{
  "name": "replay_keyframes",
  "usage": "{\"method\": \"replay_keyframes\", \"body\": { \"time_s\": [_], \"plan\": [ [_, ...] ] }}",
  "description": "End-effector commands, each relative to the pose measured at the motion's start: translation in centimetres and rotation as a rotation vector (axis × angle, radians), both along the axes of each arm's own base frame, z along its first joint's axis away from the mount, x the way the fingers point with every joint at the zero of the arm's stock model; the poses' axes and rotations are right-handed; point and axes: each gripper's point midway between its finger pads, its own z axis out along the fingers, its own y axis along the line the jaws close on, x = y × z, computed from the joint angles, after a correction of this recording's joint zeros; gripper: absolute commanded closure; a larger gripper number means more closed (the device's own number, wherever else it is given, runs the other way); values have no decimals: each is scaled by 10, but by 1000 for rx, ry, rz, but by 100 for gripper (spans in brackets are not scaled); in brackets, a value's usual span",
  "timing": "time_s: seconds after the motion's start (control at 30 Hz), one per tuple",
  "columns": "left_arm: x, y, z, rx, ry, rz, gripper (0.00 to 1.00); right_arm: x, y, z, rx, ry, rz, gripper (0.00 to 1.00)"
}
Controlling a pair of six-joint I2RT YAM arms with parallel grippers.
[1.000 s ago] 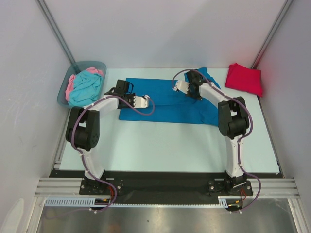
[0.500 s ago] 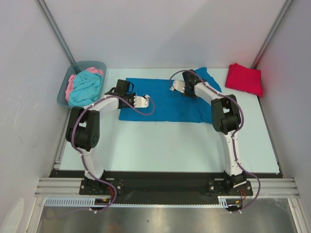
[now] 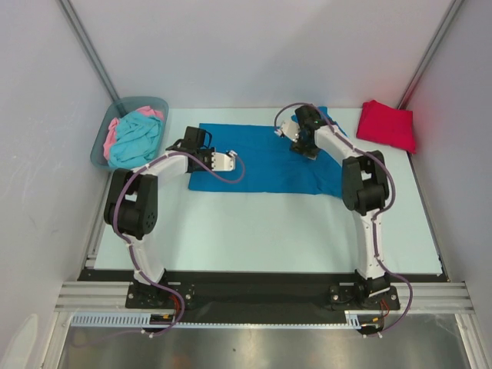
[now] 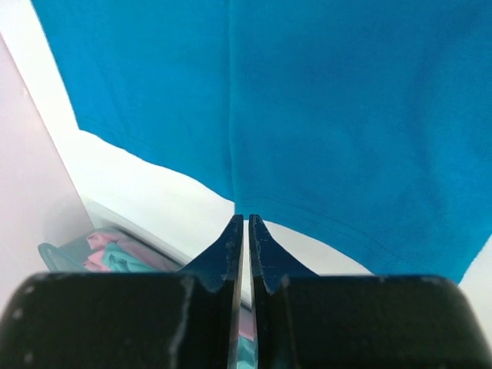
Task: Fold and stack the t-shirts
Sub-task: Fold the tshirt
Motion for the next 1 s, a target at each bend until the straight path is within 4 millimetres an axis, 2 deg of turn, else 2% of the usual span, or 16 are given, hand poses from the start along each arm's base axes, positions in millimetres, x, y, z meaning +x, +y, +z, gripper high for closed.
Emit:
{"method": "replay_keyframes", "body": {
  "time_s": [0.0, 0.03, 0.07, 0.1, 0.17, 0.2, 0.3, 0.33, 0.37, 0.4, 0.47, 0.5, 0.57, 0.97],
  "plan": [
    [-1, -3, 19, -16, -44, -23, 89, -36, -10, 50, 132, 17, -98, 36],
    [-3, -2, 17, -15, -40, -20, 85, -46, -18, 59, 144, 22, -117, 37],
    [-5, -2, 16, -16, -35, -23, 84, -55, -19, 58, 159, 41, -114, 37],
    [-5, -1, 18, -18, -39, -22, 82, -72, -25, 44, 146, 96, -115, 36],
    [-9, -1, 15, -14, -30, -23, 80, -91, -38, 46, 141, 138, -109, 36],
    [-10, 0, 14, -18, -26, -23, 78, -111, -45, 34, 126, 210, -107, 37],
    [-12, 0, 12, -19, -17, -30, 77, -141, -56, 19, 117, 309, -100, 51],
    [-12, -1, 10, -18, -14, -33, 77, -154, -59, 6, 102, 353, -97, 63],
    [-12, -1, 9, -18, -11, -34, 78, -158, -60, 3, 99, 364, -100, 74],
    [-12, -2, 9, -19, -9, -36, 84, -161, -60, -2, 98, 376, -102, 82],
    [-9, -3, 7, -26, -5, -31, 88, -165, -60, -8, 102, 392, -107, 90],
    [-9, -4, 7, -30, -2, -30, 94, -165, -60, -9, 103, 394, -108, 92],
    [-9, -6, 6, -39, 4, -28, 100, -165, -59, -7, 107, 390, -106, 92],
    [-20, -8, -5, -44, 51, -38, 100, -174, -70, -21, 96, 447, -121, 92]
  ]
}}
